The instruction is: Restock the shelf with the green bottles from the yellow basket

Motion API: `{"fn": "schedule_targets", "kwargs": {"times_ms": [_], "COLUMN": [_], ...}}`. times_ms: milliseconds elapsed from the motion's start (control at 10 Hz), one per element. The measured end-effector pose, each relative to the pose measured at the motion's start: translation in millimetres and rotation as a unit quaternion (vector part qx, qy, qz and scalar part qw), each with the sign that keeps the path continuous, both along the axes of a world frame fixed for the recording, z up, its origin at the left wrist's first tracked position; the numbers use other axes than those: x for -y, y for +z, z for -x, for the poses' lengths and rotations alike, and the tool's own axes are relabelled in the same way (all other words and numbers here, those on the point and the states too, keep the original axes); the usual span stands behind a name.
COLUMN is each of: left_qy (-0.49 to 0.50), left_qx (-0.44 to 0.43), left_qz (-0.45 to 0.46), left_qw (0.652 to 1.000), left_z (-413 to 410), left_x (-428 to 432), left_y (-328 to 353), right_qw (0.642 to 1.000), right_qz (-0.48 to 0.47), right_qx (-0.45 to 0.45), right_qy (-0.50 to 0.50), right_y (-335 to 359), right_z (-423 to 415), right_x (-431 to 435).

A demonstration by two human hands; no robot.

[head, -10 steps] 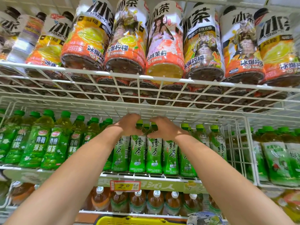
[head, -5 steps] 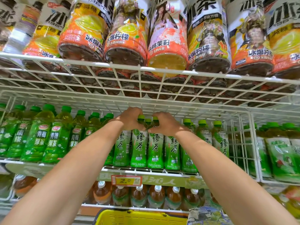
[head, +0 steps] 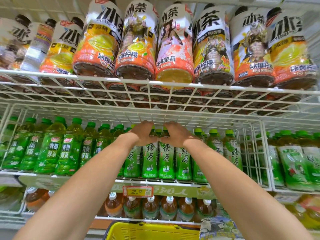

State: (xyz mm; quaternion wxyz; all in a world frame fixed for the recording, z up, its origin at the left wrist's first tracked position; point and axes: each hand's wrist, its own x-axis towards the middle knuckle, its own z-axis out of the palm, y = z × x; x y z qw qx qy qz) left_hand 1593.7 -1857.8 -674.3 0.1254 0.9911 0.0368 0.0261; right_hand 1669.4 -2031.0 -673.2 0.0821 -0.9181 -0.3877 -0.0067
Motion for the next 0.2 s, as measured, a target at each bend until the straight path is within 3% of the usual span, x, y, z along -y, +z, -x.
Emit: {"fn": "schedule_targets", "kwargs": {"times_ms": [200], "left_qy": [0.009], "left_qx": [-0.073], "left_qz": [-0.064], "left_qw": [0.995], "left_z": [53.6], "left_x": [16.9], "left_y": [24.6], "right_qw": [0.997], "right_qz": [0.046], "right_qx": [0.016], "right_qy": [-0.056], "right_y": [16.8], "right_z": [34.6], "right_x": [33.9]}}
